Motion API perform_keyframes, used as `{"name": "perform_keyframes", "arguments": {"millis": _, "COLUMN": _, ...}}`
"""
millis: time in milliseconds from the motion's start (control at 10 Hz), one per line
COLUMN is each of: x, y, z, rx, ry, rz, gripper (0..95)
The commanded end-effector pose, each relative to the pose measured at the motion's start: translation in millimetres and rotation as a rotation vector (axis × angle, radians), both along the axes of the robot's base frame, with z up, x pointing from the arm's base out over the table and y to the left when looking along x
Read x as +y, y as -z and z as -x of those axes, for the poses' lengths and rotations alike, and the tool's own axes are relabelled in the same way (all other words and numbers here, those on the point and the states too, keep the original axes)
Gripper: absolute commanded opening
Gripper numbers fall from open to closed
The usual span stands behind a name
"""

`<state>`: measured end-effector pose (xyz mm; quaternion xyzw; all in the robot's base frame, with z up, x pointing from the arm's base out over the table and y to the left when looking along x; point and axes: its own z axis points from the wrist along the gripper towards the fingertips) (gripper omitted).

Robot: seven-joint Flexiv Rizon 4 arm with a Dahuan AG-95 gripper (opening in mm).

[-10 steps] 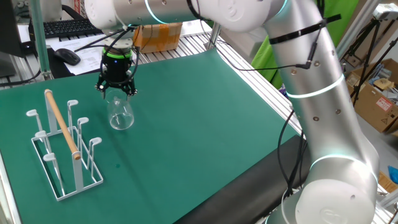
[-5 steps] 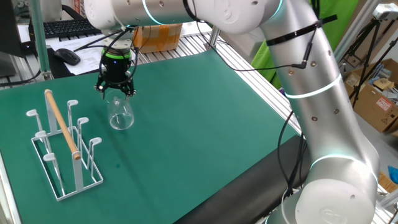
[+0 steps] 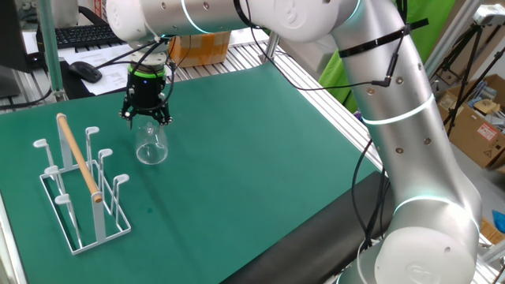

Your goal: Put the cup on the cup rack

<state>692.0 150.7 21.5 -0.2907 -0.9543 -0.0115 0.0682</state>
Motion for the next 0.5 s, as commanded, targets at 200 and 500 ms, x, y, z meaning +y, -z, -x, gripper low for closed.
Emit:
{"name": "perform_keyframes", "arguments": {"millis": 200, "x": -0.7, "y": -0.8, "z": 0.8, "rx": -0.002, "ry": -0.015, "rz": 0.002, "gripper": 57.0}}
{"name": "perform_keyframes", "arguments": {"millis": 500, "x": -0.6, "y": -0.4, "z": 0.6, "rx": -0.001, "ry": -0.018, "rz": -0.002, "gripper": 38.0}}
